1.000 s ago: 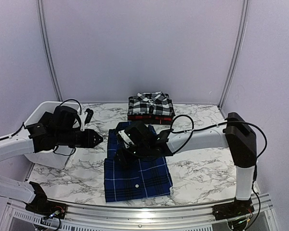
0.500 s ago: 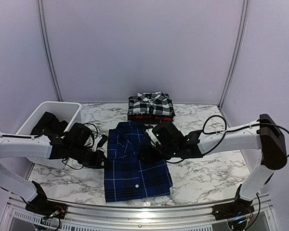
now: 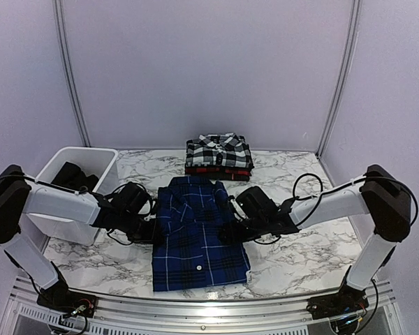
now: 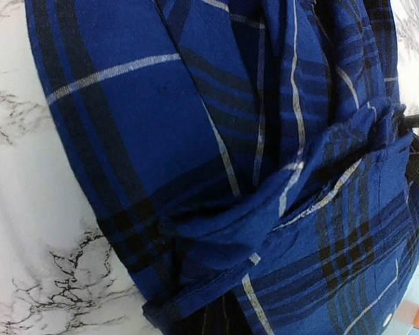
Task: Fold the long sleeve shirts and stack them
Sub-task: Adjust the 2/3-rectangle-folded shirt at the center of the board.
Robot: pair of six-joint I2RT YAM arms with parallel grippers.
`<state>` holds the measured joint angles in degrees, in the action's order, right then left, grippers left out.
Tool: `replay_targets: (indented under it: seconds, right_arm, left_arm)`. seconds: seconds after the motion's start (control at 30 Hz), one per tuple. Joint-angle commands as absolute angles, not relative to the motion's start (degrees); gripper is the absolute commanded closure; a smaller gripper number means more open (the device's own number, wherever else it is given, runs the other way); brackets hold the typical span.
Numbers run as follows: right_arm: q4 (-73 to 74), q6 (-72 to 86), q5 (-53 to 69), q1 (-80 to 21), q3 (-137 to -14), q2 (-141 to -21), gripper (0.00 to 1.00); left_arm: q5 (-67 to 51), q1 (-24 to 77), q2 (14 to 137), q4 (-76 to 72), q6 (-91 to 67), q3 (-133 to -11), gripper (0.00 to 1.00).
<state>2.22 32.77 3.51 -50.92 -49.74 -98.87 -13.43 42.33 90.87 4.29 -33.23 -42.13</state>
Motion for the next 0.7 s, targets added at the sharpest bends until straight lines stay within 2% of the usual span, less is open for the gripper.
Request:
replay_targets:
  seconds: [0.0, 0.2, 0.4, 0.53, 0.67]
  right_arm:
    - [7.75, 32.87, 0.36, -51.37, -51.09, -93.98, 0.46]
    - [13.71, 31.3, -6.51, -55.36, -58.0, -91.44, 0.45]
    - [9.59, 27.21, -5.08, -51.2, -66.01, -97.44, 0.47]
    - [5.56, 25.5, -0.78, -46.92, -71.9, -104.39, 0.52]
    - [1.27, 24.91, 4.69, -42.6, -75.62, -110.82, 0.62]
  left_arm:
    - [-11.45, 42.36, 90.17, 3.91, -33.23, -44.17, 0.92]
    - [-10.93, 42.36, 89.18, 5.3, -31.35, -45.32, 0.91]
    - [-10.32, 42.32, 89.72, 5.16, -31.89, -46.9, 0.91]
    - [-10.12, 42.36, 90.86, 5.11, -31.58, -48.33, 0.92]
    - [-10.24, 42.32, 91.9, 5.1, -31.38, -49.33, 0.92]
